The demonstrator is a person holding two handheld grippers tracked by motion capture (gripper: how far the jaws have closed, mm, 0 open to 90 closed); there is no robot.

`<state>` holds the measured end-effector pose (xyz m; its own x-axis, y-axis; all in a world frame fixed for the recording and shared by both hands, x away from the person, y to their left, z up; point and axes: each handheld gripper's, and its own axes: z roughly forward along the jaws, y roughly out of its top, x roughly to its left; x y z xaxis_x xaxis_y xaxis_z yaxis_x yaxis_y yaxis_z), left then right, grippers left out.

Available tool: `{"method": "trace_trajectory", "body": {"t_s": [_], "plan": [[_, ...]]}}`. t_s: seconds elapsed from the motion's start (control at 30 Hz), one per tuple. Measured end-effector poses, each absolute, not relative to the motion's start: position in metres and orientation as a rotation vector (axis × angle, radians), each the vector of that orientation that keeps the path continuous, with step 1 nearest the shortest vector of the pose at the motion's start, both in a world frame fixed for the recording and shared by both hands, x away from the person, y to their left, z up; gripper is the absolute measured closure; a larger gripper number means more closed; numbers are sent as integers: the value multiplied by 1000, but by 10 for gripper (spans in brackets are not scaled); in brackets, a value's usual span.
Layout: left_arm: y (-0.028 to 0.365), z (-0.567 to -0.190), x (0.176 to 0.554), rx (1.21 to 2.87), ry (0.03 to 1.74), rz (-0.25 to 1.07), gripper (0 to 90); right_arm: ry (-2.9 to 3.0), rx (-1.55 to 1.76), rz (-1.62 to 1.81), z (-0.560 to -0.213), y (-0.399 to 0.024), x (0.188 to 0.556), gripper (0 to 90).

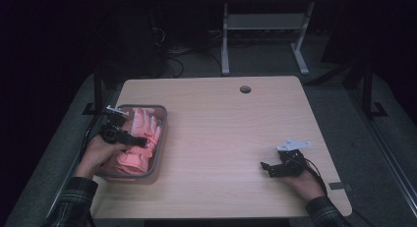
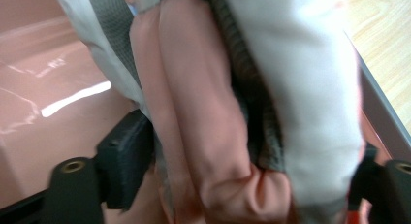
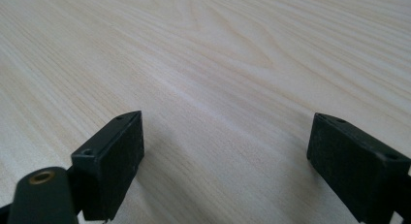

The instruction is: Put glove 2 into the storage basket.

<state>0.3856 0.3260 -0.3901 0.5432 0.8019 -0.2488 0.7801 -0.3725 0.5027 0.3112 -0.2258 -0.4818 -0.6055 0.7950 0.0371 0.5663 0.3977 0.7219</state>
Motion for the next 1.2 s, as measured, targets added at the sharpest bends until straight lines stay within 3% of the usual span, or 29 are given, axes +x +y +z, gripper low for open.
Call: {"method": "trace_trajectory", "body": {"t_s": [0.23,0.63,1.2], "plan": [[337,-374,380,2167,1250,101,143,2346,1185,1028,-482,-226,311,126],[350,-337,364,2101,1169,218,139,2346,1185,1027,-482,-226,311,126],[289,-293,351,2055,896,285,139,2346,1185,1028,-482,-226,311,126]]}}
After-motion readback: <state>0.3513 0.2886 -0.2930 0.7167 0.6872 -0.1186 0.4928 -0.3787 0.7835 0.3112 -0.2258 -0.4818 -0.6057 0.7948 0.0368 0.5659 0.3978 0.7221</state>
